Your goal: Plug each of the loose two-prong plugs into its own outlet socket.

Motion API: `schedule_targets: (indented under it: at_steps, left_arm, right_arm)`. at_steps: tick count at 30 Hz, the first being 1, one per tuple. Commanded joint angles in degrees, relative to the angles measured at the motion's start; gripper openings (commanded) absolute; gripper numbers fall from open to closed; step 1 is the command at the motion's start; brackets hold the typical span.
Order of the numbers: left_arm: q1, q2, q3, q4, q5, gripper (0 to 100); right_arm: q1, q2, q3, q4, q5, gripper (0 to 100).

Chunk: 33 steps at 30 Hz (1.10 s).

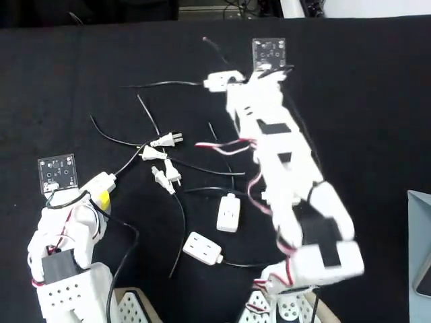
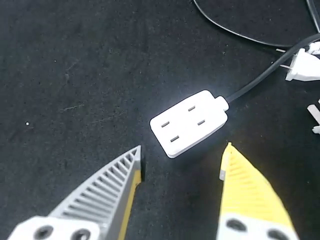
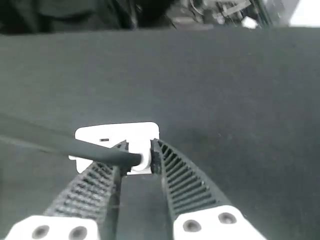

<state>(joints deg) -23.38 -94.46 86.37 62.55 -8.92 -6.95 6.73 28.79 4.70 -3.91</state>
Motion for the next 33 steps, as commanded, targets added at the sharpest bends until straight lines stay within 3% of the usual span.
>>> schedule_targets:
  at_steps: [1, 5, 10, 16, 24, 33]
  left_arm:
    - [-0.40, -0.44, -0.40, -1.23, 0.53, 25]
    - [-0.40, -0.44, -0.40, -1.23, 0.53, 25]
    - [-0.40, -0.44, -0.40, -1.23, 0.53, 25]
    - [-0.40, -0.44, -0.40, -1.23, 0.53, 25]
    - [-0.40, -0.44, -0.31, -1.23, 0.53, 25]
    - [-0.40, -0.44, -0.31, -1.23, 0.53, 25]
  right_arm:
    - [1.85, 5.32, -7.16, 0.44, 0.53, 1.5]
    - [1.32, 6.02, -10.59, 10.99, 3.78, 4.1]
    - [0.53, 3.21, -14.55, 23.91, 3.78, 19.0]
    - [-1.32, -3.65, -17.89, 36.57, 4.75, 19.4]
    - [-12.66, -7.96, -17.45, 50.29, 20.84, 19.4]
    - [-20.84, 5.49, -22.11, 50.37, 33.67, 19.7]
